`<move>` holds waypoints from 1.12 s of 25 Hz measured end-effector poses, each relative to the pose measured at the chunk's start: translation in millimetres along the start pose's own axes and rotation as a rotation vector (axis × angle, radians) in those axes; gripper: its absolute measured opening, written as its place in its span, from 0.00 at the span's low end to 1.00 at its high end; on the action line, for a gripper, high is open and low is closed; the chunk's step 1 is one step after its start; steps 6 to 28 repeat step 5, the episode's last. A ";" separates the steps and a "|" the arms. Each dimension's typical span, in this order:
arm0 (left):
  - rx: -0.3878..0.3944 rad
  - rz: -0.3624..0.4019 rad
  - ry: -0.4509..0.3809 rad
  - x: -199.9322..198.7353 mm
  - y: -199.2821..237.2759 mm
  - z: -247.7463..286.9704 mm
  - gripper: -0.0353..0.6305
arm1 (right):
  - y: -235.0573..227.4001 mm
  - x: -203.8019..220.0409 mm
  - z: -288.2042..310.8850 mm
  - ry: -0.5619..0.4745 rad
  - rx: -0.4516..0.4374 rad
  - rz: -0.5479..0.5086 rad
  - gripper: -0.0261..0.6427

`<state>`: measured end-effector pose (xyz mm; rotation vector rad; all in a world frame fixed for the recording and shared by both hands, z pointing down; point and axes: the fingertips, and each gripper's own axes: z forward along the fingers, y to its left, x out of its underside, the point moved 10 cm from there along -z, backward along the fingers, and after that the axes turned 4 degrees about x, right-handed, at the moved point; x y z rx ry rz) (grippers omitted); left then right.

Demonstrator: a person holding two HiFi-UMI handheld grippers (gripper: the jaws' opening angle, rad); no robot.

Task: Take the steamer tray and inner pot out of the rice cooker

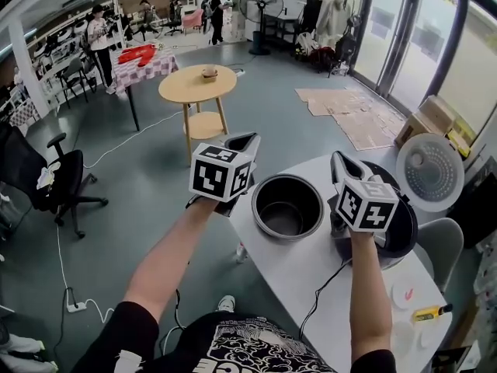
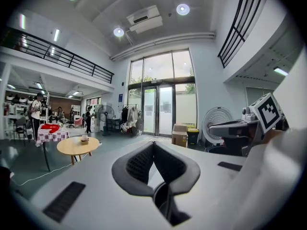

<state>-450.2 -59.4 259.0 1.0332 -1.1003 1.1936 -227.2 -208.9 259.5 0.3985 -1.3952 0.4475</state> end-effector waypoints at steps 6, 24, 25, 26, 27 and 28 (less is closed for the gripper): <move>0.002 0.003 -0.002 -2.2 0.2 -5.4 0.07 | 4.2 -2.9 -5.7 -0.003 0.013 -0.009 0.06; 0.002 0.003 -0.002 -2.2 0.2 -5.4 0.07 | 4.2 -2.9 -5.7 -0.003 0.013 -0.009 0.06; 0.002 0.003 -0.002 -2.2 0.2 -5.4 0.07 | 4.2 -2.9 -5.7 -0.003 0.013 -0.009 0.06; 0.002 0.003 -0.002 -2.2 0.2 -5.4 0.07 | 4.2 -2.9 -5.7 -0.003 0.013 -0.009 0.06; 0.002 0.003 -0.002 -2.2 0.2 -5.4 0.07 | 4.2 -2.9 -5.7 -0.003 0.013 -0.009 0.06; 0.002 0.003 -0.002 -2.2 0.2 -5.4 0.07 | 4.2 -2.9 -5.7 -0.003 0.013 -0.009 0.06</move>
